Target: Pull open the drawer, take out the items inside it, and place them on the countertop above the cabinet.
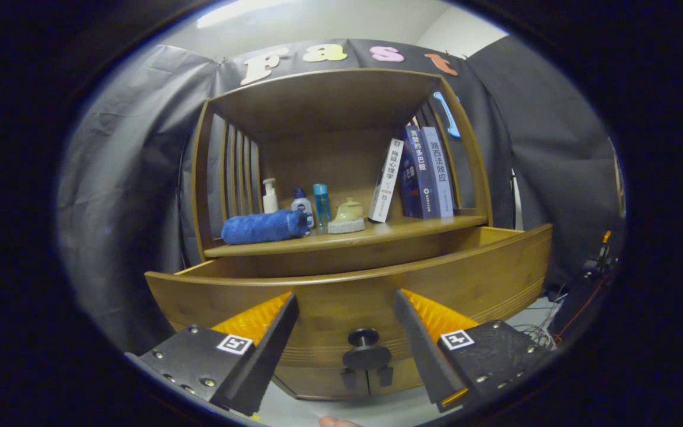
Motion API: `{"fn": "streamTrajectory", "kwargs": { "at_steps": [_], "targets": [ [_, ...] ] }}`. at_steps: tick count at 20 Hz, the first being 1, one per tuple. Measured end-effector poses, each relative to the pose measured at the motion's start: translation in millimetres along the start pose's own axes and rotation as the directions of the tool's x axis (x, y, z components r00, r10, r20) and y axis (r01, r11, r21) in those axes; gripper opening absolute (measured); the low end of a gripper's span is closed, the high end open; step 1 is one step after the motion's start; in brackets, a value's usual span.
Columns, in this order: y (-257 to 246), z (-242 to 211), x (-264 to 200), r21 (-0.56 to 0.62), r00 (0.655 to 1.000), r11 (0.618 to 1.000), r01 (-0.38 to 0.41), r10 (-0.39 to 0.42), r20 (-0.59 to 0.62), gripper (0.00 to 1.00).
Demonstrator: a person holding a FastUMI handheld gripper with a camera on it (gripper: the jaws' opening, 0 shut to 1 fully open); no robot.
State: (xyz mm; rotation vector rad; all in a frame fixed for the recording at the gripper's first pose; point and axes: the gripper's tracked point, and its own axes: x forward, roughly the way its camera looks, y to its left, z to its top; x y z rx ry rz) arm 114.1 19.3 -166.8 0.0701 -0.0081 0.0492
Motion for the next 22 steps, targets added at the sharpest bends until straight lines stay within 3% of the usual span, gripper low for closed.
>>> {"fn": "streamTrajectory", "kwargs": {
  "at_steps": [8, 16, 22],
  "targets": [
    [-1.9, -0.2, 18.2, 0.023, 1.0, 1.0, -0.016, 0.016, -0.015, 0.99],
    [-3.8, -3.0, 25.8, -0.056, 0.999, 0.998, -0.023, 0.021, -0.038, 0.99],
    [-0.1, -7.9, 62.4, -0.059, 0.998, 0.998, -0.02, 0.016, -0.062, 0.99]
  ]
}}
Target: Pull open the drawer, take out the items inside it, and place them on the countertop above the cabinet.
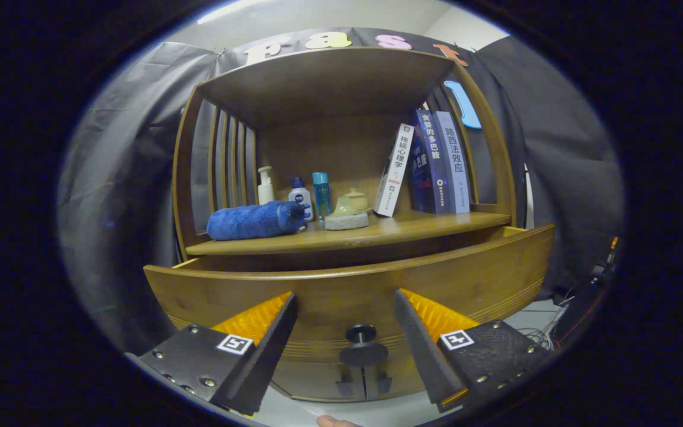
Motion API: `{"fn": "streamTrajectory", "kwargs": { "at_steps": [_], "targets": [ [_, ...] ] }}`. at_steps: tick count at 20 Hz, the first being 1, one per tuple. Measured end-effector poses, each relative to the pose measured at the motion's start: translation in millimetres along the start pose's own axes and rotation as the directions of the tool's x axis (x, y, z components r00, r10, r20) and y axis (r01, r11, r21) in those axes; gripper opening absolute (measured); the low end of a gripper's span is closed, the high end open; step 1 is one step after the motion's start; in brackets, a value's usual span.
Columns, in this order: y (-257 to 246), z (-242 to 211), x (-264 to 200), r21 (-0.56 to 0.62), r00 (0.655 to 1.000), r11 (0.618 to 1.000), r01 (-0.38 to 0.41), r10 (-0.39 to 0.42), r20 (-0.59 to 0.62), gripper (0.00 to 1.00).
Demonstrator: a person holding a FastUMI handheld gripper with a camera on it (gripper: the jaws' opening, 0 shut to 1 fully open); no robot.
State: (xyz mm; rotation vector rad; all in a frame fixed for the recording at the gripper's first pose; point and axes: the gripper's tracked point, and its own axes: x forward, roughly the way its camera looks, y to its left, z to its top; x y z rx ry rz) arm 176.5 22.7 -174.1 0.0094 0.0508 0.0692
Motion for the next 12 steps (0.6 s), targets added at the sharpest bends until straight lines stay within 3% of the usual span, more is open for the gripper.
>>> {"fn": "streamTrajectory", "kwargs": {
  "at_steps": [12],
  "targets": [
    [3.7, -1.0, 64.7, -0.1, 1.0, 0.995, 0.021, -0.022, -0.013, 0.99]
  ]
}}
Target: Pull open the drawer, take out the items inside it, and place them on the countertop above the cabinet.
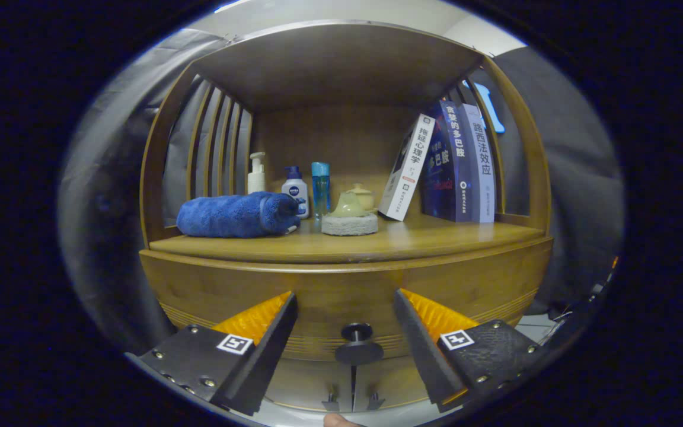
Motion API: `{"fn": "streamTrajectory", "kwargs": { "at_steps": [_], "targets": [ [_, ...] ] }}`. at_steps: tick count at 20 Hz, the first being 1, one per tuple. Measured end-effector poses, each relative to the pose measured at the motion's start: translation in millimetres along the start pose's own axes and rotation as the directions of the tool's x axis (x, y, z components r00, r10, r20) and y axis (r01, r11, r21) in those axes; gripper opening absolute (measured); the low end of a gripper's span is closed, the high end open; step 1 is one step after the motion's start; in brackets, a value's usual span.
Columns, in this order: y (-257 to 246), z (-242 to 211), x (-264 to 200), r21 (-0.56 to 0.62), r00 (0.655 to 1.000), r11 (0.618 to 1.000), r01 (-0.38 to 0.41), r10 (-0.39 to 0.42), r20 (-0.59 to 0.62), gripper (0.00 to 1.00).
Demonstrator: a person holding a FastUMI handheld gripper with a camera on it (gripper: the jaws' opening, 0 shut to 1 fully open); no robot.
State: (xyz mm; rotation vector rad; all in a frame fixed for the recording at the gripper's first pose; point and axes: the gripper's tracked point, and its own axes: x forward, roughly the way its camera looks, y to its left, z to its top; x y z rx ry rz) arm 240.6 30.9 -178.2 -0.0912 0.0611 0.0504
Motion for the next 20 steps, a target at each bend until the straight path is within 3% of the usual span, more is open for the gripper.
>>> {"fn": "streamTrajectory", "kwargs": {
  "at_steps": [8, 10, 13, 15, 20],
  "targets": [
    [-6.9, -9.3, -5.1, -0.018, 0.998, 1.0, 0.023, -0.024, -0.058, 0.96],
    [0.7, -8.5, -17.9, -0.001, 0.998, 1.0, -0.009, 0.009, -0.07, 0.97],
    [-9.3, 3.4, -50.3, 0.025, 0.997, 0.999, 0.023, -0.021, -0.076, 0.96],
    [-0.7, 20.9, -76.0, 0.06, 0.998, 0.998, -0.007, 0.011, -0.058, 0.97],
    [-3.9, 79.6, -145.2, -0.001, 0.999, 1.0, -0.024, 0.024, 0.023, 0.97]
  ]
}}
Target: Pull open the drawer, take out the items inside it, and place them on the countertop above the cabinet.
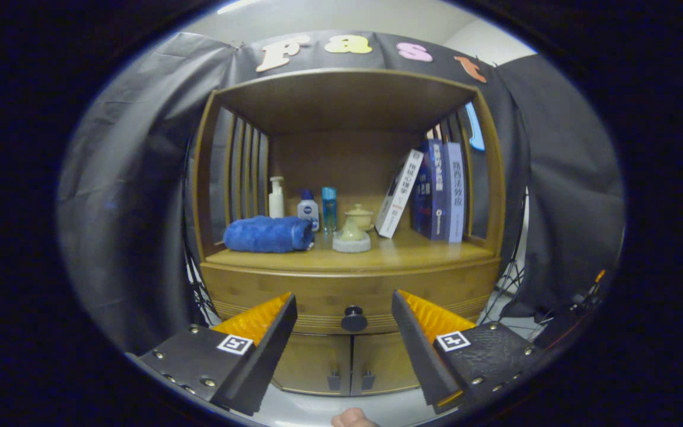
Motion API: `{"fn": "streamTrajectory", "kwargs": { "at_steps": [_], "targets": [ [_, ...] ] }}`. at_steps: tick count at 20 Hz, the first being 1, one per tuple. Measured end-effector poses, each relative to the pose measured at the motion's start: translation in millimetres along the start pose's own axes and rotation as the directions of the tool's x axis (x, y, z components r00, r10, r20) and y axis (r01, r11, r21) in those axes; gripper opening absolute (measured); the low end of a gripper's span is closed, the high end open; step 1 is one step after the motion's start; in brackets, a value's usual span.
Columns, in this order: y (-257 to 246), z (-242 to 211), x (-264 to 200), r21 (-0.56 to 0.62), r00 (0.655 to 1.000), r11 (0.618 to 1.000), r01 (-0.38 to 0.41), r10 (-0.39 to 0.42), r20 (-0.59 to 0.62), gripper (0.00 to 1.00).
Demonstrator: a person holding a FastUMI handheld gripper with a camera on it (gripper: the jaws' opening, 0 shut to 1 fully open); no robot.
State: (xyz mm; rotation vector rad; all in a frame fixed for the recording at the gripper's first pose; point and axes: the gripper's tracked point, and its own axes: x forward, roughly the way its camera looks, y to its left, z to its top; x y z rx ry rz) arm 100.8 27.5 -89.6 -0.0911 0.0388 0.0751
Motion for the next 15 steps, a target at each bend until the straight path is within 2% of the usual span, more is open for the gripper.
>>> {"fn": "streamTrajectory", "kwargs": {
  "at_steps": [5, 11, 15],
  "targets": [
    [-3.9, 56.3, -64.5, 0.042, 0.997, 0.999, -0.007, 0.004, 0.071, 0.97],
    [-15.2, 114.2, -95.7, 0.075, 0.995, 0.997, 0.015, -0.022, 0.094, 0.96],
    [-14.8, 122.5, -102.8, 0.067, 0.996, 0.998, -0.015, 0.01, 0.084, 0.96]
  ]
}}
